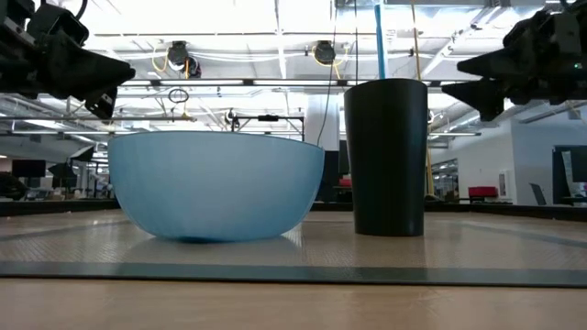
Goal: Pick & Place Utensil
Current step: Return to Home Position
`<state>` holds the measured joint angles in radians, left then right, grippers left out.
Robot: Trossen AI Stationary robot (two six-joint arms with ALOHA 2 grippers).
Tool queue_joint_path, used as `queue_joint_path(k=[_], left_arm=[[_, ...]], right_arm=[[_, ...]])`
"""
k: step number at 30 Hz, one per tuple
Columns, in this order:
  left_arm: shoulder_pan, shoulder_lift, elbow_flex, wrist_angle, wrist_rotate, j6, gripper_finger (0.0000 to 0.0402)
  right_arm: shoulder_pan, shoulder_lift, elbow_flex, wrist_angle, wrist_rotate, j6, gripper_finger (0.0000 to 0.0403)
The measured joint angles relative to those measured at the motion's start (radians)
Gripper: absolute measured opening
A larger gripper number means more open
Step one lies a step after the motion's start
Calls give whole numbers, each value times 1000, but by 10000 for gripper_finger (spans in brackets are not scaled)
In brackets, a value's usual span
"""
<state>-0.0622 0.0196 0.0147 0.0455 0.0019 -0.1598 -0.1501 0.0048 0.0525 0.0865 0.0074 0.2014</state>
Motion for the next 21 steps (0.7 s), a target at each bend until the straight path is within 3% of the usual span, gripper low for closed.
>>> queue_joint_path(k=[6, 21], left_arm=[[-12, 0, 0, -14, -3, 32, 49], [-18, 0, 0, -19, -3, -4, 49]], right_arm=[[20, 0, 0, 6, -38, -60, 279], [87, 0, 0, -62, -64, -8, 279]])
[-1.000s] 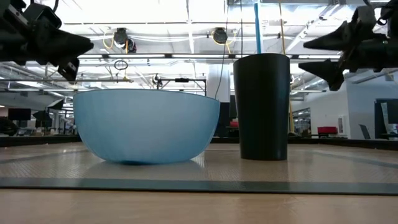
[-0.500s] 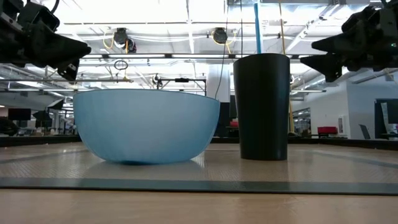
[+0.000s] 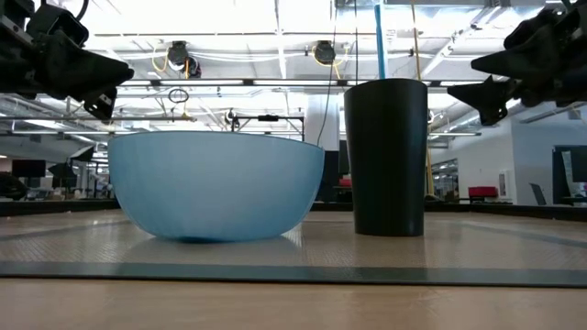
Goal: Pick & Place Utensil
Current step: Return to Home Position
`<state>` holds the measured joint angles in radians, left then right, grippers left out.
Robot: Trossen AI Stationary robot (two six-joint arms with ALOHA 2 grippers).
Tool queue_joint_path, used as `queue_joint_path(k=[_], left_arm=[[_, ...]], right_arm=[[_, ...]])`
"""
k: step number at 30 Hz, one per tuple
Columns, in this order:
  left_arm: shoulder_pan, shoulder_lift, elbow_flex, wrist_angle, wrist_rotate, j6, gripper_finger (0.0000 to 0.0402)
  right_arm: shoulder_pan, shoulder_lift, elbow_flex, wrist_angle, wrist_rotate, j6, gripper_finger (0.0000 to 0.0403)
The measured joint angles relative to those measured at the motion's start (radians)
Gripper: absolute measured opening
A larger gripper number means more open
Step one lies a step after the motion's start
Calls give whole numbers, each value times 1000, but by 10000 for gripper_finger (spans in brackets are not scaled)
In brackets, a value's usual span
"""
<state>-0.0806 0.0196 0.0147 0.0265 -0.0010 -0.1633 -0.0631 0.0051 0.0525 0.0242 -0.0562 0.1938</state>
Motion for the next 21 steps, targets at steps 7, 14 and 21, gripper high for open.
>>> queue_joint_path(k=[7, 14, 21], left_arm=[[1, 0, 0, 0, 0, 0, 49], [1, 0, 0, 0, 0, -1, 49], [1, 0, 1, -1, 0, -1, 49]], right_arm=[[0, 0, 0, 18, -20, 3, 279], [0, 0, 0, 27, -23, 3, 279], [0, 0, 0, 29, -23, 3, 279]])
